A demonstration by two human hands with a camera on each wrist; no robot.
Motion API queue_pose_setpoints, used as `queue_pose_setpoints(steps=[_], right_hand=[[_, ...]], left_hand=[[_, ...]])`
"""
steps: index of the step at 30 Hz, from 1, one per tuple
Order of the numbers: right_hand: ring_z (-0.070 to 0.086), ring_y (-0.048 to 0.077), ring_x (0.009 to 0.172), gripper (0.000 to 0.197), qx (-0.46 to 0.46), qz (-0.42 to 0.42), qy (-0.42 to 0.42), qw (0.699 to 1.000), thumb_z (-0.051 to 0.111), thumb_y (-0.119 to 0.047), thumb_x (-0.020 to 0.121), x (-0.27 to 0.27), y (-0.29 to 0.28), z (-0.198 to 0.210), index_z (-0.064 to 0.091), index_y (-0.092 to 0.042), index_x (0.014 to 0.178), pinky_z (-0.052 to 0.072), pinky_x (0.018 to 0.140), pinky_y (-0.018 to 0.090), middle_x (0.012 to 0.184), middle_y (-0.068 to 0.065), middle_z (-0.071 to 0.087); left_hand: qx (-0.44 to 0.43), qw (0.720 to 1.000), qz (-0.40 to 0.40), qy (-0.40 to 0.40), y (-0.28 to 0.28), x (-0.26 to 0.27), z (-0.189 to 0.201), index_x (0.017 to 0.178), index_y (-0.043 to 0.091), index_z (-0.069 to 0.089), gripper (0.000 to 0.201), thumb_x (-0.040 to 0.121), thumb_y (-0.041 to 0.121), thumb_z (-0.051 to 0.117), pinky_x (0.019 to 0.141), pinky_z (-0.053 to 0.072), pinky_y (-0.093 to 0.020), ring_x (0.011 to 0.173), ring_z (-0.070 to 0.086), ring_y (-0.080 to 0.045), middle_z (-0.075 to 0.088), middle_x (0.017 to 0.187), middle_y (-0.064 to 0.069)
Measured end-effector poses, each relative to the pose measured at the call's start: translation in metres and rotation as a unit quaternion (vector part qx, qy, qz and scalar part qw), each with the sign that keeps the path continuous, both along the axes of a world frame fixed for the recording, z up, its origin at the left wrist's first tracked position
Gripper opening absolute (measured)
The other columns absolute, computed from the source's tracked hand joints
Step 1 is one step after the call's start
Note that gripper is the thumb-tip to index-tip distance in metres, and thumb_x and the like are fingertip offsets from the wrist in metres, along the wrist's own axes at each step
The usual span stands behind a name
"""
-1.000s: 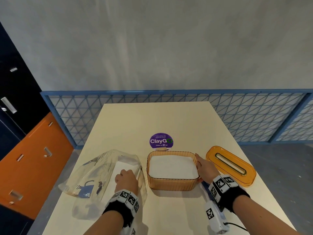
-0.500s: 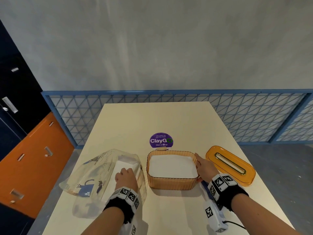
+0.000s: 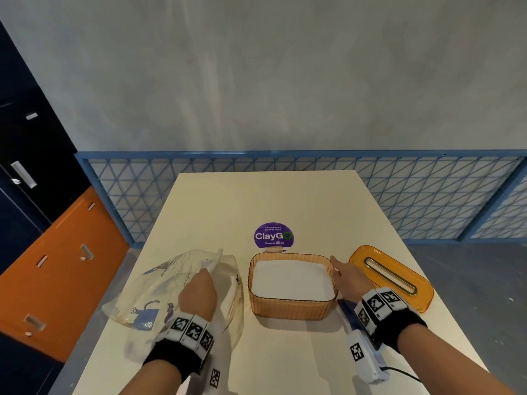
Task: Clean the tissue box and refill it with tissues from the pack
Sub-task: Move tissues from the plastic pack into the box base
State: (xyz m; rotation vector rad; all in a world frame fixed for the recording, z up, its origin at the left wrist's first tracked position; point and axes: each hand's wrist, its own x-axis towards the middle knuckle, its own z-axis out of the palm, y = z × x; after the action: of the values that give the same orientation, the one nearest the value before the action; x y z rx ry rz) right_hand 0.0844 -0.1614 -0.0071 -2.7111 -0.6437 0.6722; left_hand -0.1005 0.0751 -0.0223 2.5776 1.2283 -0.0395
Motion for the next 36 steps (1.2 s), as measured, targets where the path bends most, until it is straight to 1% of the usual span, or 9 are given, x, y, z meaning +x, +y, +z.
queue_pose_setpoints(steps=[5,8,11,15,19,22,25,31,36], right_hand=[[0.059,0.023,0.101,0.042,0.188,-0.006,0.016,0.982,0.037,-0.033,0.1,-0.019,0.022,0.056,0.049,-0.012,0.134,0.046,0.085,0.03,0.12,0.009,0.059],[0.065,0.026,0.084,0.051,0.33,-0.051,0.287,0.898,0.035,-0.05,0.095,-0.039,0.045,0.093,0.055,-0.01,0.119,0.053,0.069,0.033,0.106,0.01,0.064],[0.067,0.027,0.09,0.053,0.374,-0.033,0.364,0.853,0.041,-0.055,0.091,-0.043,0.053,0.118,0.062,-0.01,0.111,0.057,0.071,0.034,0.102,0.011,0.069],[0.064,0.027,0.094,0.026,0.349,-0.021,0.219,0.911,0.056,-0.013,0.09,-0.029,0.05,0.114,0.062,-0.001,0.113,0.049,0.084,0.035,0.113,0.019,0.067],[0.061,0.029,0.098,0.026,0.271,0.009,0.087,0.959,0.052,-0.006,0.087,-0.018,0.038,0.114,0.06,-0.005,0.112,0.048,0.083,0.036,0.11,0.014,0.065],[0.061,0.026,0.102,0.025,0.283,0.037,0.06,0.957,0.052,-0.01,0.09,-0.014,0.03,0.117,0.06,-0.01,0.114,0.048,0.09,0.04,0.112,0.009,0.065],[0.061,0.021,0.1,0.023,0.329,0.052,0.062,0.941,0.054,-0.015,0.093,-0.014,0.026,0.114,0.06,-0.014,0.115,0.049,0.091,0.039,0.111,0.005,0.065],[0.061,0.006,0.081,0.016,0.416,-0.008,0.081,0.906,0.069,-0.015,0.083,-0.016,0.016,0.076,0.061,-0.022,0.095,0.05,0.065,0.009,0.093,-0.007,0.065],[0.061,0.025,0.087,0.018,0.406,-0.127,0.129,0.896,0.069,-0.005,0.08,-0.027,0.007,0.015,0.06,-0.014,0.094,0.05,0.067,0.024,0.089,0.006,0.066]], left_hand=[[0.091,0.961,-0.022,-0.259,-0.027,-0.005,0.058,0.103,0.008,0.053,0.015,0.095,0.007,0.04,0.054,0.031,-0.027,0.066,0.05,-0.023,0.056,0.08,-0.005],[0.042,0.926,-0.097,-0.363,-0.053,0.007,0.067,0.127,0.018,0.052,0.038,0.092,0.005,0.044,0.068,0.041,-0.025,0.088,0.06,-0.02,0.064,0.109,0.001],[0.036,0.897,-0.238,-0.37,-0.07,0.022,0.052,0.13,0.02,0.052,0.045,0.088,0.009,0.039,0.089,0.053,-0.031,0.115,0.06,-0.022,0.06,0.13,-0.005],[0.052,0.872,-0.365,-0.321,-0.08,0.034,0.029,0.137,0.027,0.04,0.041,0.096,0.035,0.038,0.109,0.036,-0.04,0.138,0.035,-0.012,0.041,0.148,-0.001],[-0.136,0.852,-0.205,-0.463,-0.078,0.032,0.026,0.139,0.031,0.031,0.049,0.093,0.042,0.044,0.112,0.024,-0.015,0.14,0.025,-0.002,0.032,0.149,0.009],[-0.35,0.807,0.005,-0.476,-0.064,0.044,0.03,0.138,0.023,0.03,0.049,0.094,0.009,0.046,0.102,0.039,-0.028,0.129,0.04,-0.015,0.038,0.143,0.0],[-0.501,0.738,0.035,-0.45,-0.052,0.056,0.035,0.136,0.028,0.028,0.05,0.094,0.009,0.046,0.087,0.047,-0.031,0.112,0.052,-0.018,0.052,0.125,-0.006],[-0.392,0.766,0.026,-0.509,-0.057,0.063,0.048,0.112,0.015,0.046,0.033,0.089,-0.008,0.042,0.061,0.048,-0.013,0.079,0.053,-0.013,0.053,0.093,-0.001],[-0.343,0.834,0.014,-0.432,-0.071,0.061,0.017,0.098,0.028,0.045,0.039,0.085,-0.008,0.04,0.069,0.044,-0.029,0.077,0.053,-0.017,0.057,0.09,0.0]])
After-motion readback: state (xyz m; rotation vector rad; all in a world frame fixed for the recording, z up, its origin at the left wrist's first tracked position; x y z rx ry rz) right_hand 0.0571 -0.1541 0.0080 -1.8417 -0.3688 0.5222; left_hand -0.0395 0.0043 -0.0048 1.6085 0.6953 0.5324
